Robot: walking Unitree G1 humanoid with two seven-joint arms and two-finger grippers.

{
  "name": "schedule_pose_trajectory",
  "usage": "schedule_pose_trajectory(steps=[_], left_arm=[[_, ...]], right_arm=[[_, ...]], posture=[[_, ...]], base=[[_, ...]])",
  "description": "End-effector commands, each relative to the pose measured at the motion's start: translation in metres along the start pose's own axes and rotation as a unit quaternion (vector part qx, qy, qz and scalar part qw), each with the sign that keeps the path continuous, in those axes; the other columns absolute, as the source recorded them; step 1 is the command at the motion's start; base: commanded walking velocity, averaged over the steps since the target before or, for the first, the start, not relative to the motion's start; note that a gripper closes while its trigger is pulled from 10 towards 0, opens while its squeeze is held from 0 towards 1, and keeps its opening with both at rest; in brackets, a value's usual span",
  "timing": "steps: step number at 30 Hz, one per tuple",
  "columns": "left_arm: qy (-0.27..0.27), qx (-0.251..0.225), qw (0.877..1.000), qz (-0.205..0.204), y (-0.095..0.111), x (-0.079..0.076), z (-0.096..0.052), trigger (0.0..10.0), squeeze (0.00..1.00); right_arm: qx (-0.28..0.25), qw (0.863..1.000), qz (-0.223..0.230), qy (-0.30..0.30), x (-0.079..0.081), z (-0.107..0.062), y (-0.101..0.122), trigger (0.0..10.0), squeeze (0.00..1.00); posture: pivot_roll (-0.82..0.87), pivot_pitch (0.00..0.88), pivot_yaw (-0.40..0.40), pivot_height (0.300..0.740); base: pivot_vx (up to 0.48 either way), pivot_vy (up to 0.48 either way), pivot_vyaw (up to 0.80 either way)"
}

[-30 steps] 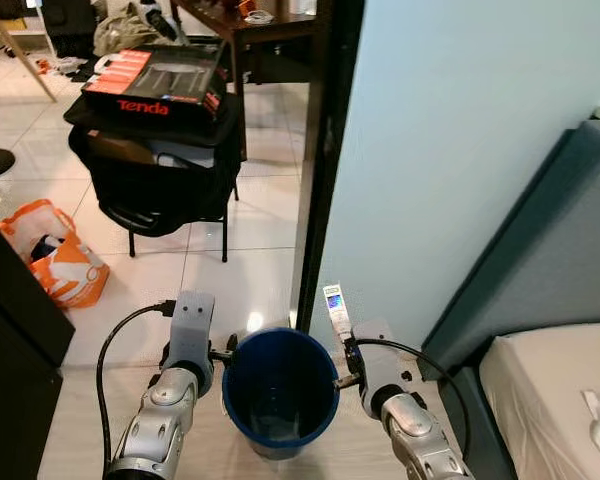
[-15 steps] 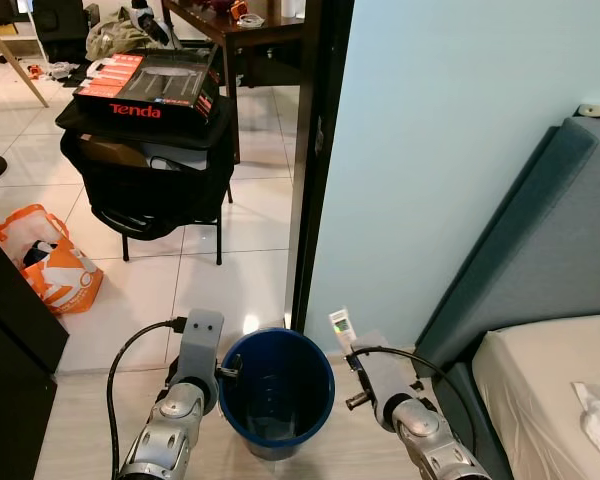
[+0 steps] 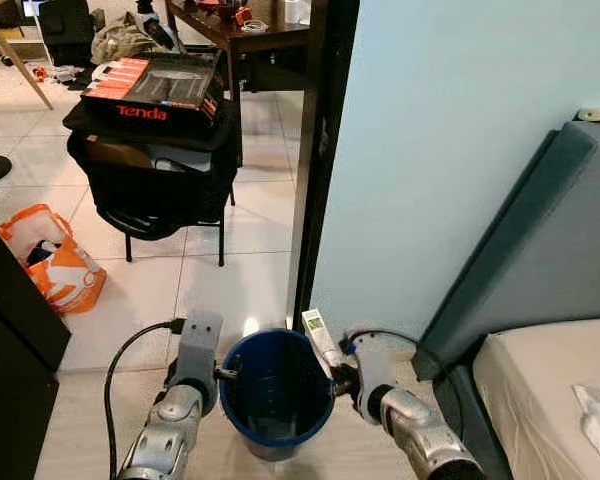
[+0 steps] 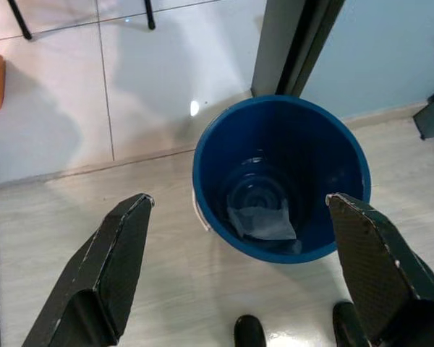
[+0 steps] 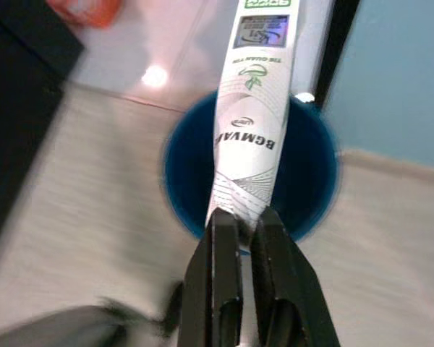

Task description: Clean up the room

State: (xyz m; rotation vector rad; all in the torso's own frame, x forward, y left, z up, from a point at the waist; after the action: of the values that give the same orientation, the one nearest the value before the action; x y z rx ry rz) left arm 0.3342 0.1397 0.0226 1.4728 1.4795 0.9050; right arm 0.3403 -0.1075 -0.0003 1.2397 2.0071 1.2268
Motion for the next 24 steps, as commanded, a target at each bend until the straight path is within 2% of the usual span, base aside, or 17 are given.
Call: schedule_pose_trajectory(steps=[1, 2, 3, 4, 6, 7, 8, 17, 24], left_arm=[[-0.013, 0.0, 1.0, -0.002, -0.001, -0.002, -0.002, 10.0, 0.0], [-0.013, 0.0, 1.0, -0.002, -0.001, -0.002, -0.002, 10.0, 0.0], [-0.013, -0.001, 1.0, 0.001, 0.0, -0.001, -0.001, 10.0, 0.0], [-0.013, -0.001, 1.0, 0.001, 0.0, -0.001, -0.001, 10.0, 0.0], [-0.007, -0.007, 1.0, 0.007, 0.005, 0.002, 0.001, 10.0, 0.0], [-0.007, -0.007, 1.0, 0.007, 0.005, 0.002, 0.001, 10.0, 0.0], [-0.005, -0.01, 1.0, 0.008, 0.007, 0.003, 0.002, 10.0, 0.0], [0.001, -0.019, 1.0, 0.003, 0.011, 0.003, 0.002, 10.0, 0.0], [-0.008, -0.029, 1.0, 0.002, 0.015, 0.001, 0.001, 10.0, 0.0]], right_arm=[[0.008, 1.0, 0.005, 0.016, -0.001, 0.003, 0.004, 10.0, 0.0], [0.008, 1.0, 0.005, 0.016, -0.001, 0.003, 0.004, 10.0, 0.0], [0.013, 1.0, -0.023, 0.012, -0.004, 0.004, 0.007, 10.0, 0.0], [0.013, 1.0, -0.023, 0.012, -0.004, 0.004, 0.007, 10.0, 0.0], [0.019, 0.995, -0.093, -0.013, -0.011, 0.006, 0.01, 10.0, 0.0], [0.019, 0.995, -0.093, -0.013, -0.011, 0.006, 0.01, 10.0, 0.0], [0.021, 0.993, -0.111, -0.019, -0.013, 0.007, 0.01, 10.0, 0.0], [0.012, 0.991, -0.13, -0.027, -0.007, 0.009, 0.012, 10.0, 0.0], [0.007, 0.99, -0.13, -0.053, -0.014, 0.009, 0.017, 10.0, 0.0]], posture=[[0.02, 0.137, -0.022, 0.732], [0.02, 0.137, -0.022, 0.732], [0.02, 0.137, -0.022, 0.732], [0.02, 0.137, -0.022, 0.732], [0.02, 0.14, -0.023, 0.732], [0.02, 0.14, -0.023, 0.732], [0.02, 0.14, -0.023, 0.732], [0.03, 0.138, -0.025, 0.732], [0.03, 0.14, -0.022, 0.732]], base=[[0.0, 0.0, 0.0], [0.0, 0.0, 0.0], [0.0, 0.0, 0.0], [0.0, 0.0, 0.0], [0.0, 0.0, 0.0], [0.0, 0.0, 0.0], [0.0, 0.0, 0.0], [0.0, 0.0, 0.0], [0.0, 0.0, 0.0]])
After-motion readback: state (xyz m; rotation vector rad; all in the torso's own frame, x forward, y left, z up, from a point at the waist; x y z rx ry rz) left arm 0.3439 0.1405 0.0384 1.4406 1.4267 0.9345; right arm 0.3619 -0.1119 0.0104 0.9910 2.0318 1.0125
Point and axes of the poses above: a point about 5 cm out from each wrist's last joint towards the gripper, its own z axis pointing out of the wrist towards the gripper, its own y axis along the axis of the wrist's last joint, x = y × z, the point moved 5 cm from there along z, pointing out of the wrist towards the gripper, and after that the axes turned 7 degrees about -z, right-handed, at the moved point
